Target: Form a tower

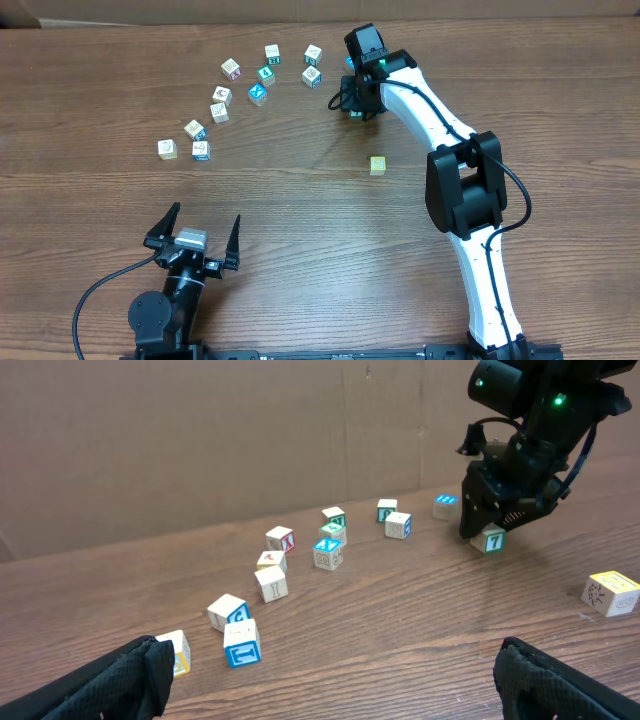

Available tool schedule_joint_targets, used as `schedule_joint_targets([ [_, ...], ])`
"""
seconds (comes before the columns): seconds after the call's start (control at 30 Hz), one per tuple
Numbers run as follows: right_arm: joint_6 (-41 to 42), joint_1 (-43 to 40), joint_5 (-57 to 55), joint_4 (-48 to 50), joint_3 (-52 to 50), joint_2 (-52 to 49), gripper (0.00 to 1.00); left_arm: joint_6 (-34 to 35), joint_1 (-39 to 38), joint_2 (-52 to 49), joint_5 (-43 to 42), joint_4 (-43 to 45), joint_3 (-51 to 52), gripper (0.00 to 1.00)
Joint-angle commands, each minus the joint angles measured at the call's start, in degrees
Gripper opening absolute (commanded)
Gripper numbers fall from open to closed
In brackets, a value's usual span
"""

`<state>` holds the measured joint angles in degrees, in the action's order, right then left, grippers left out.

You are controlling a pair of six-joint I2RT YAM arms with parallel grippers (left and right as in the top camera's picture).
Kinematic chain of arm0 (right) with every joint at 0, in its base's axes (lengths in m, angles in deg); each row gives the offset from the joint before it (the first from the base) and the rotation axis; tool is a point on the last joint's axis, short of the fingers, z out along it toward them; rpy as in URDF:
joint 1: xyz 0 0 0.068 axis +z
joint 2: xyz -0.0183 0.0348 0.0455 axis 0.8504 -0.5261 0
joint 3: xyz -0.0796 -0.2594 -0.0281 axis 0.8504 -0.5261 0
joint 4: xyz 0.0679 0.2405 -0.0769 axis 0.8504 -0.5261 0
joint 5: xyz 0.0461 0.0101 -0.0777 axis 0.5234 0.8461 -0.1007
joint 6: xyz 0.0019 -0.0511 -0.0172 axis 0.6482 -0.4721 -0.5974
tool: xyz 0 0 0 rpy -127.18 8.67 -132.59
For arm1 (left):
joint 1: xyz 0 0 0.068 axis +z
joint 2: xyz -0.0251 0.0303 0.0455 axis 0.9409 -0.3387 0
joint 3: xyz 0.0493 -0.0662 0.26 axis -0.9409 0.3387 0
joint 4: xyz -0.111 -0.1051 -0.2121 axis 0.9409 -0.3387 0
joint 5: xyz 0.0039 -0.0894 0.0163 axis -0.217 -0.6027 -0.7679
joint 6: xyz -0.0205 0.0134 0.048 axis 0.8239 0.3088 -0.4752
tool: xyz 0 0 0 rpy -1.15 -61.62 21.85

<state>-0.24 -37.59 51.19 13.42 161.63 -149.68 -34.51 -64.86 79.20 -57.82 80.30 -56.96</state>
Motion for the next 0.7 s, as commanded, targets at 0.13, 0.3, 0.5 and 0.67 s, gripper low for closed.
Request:
schedule_joint_targets([
  [0.13,-0.28,-0.07,-2.10,0.20,-0.52,3.02,0.45,0.37,0.22,0.59,-0.44,0.11,0.24,0.99],
  [0.3,-0.28,-0.04,-2.08,0.17,-0.52,4.04,0.34,0.37,0.22,0.59,-0.42,0.11,0.24,0.99],
  [0.5,-0.28,-0.07,-2.08,-0.39,-0.52,4.37,0.39,0.37,0.22,0.59,-0.42,0.11,0.24,1.00],
  [0.67,-0.26,-0.07,-2.05,-0.44,-0.52,4.37,0.50,0.35,0.22,0.59,-0.44,0.11,0.24,1.00],
])
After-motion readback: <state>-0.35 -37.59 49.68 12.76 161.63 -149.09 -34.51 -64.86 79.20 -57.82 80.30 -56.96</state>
